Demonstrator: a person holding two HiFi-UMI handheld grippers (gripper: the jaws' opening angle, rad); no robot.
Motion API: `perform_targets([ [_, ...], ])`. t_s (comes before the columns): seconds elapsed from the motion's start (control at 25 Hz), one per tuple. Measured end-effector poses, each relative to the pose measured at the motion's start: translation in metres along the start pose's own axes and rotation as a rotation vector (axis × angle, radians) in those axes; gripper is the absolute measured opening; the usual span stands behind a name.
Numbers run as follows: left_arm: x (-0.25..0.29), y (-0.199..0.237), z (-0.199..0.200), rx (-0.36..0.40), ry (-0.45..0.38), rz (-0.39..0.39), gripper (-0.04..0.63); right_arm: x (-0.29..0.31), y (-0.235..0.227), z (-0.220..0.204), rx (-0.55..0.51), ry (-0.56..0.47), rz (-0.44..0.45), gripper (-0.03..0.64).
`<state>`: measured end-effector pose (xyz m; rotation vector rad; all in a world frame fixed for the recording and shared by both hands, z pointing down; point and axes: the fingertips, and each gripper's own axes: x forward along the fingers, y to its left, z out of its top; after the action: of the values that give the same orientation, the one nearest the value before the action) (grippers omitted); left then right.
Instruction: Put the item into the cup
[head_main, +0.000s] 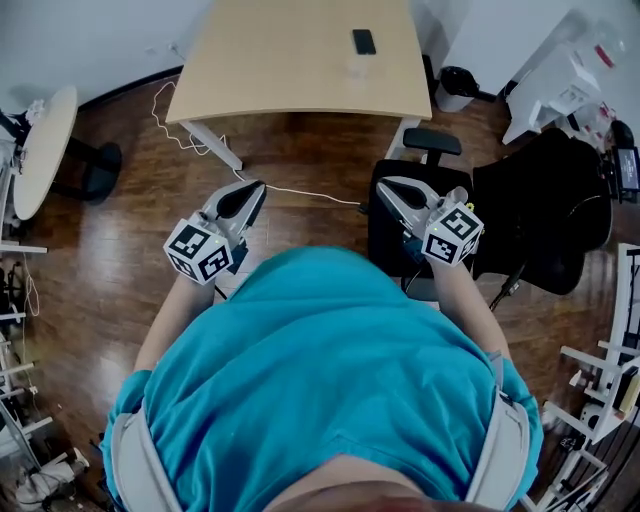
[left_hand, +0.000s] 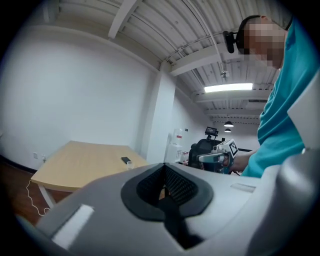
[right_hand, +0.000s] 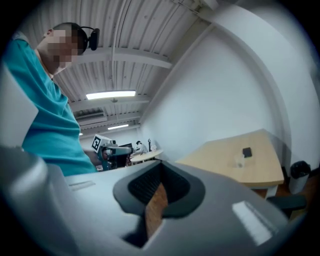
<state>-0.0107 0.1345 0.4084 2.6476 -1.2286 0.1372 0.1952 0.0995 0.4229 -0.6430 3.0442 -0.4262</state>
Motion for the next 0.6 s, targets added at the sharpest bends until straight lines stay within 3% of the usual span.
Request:
perform_targets([
  [0.16, -0.026, 0.008, -0.001, 0.000, -0.029, 0.004, 0.005, 0.012, 0.021, 0.005, -0.020, -0.023, 0.003, 0.002],
  [0.4, -0.065, 0.024, -0.001, 0.059, -0.026, -0.015, 0.005, 0.044, 0.041, 0.009, -0.026, -0.043, -0.037, 0.000],
  [0.6, -0.088, 0.053, -0.006, 0.030, -0.028, 0.011, 0.005, 0.071, 0.048, 0.008, -0.045, -0.019, -0.046, 0.000],
])
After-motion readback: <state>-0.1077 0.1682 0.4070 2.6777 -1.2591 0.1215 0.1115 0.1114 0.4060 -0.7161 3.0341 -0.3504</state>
